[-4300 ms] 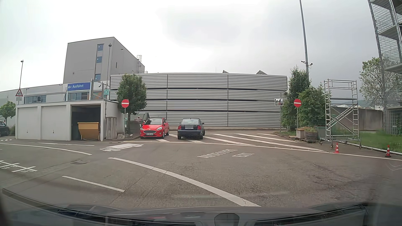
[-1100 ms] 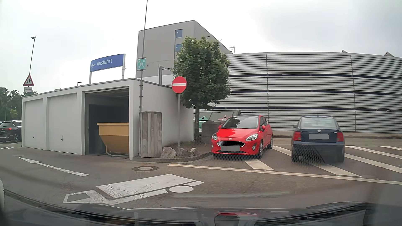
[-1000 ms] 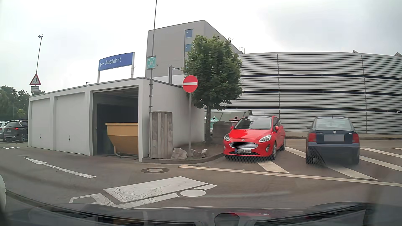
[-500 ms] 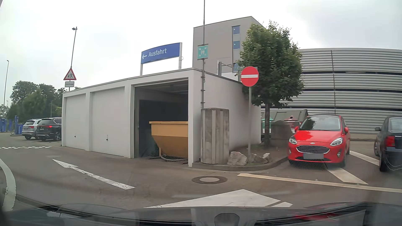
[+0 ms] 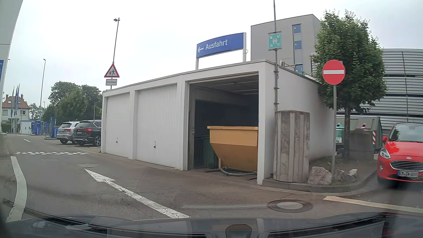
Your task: Follow the waypoints while adhering to traffic rules and regulations
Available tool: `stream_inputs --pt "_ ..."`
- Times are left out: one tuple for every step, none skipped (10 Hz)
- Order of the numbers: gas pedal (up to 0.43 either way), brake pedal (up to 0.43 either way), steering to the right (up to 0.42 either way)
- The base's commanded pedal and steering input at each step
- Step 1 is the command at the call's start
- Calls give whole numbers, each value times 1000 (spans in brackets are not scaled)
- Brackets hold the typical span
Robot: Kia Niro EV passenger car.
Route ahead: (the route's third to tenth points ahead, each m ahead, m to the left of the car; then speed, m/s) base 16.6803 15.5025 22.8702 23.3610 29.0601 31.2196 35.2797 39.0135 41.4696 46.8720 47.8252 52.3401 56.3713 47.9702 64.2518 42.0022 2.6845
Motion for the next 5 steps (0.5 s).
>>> stream_inputs --pt "0 0 -482" --pt "0 0 -474" --pt "28 0 -470" --pt "28 0 -467" --pt "28 0 -463"
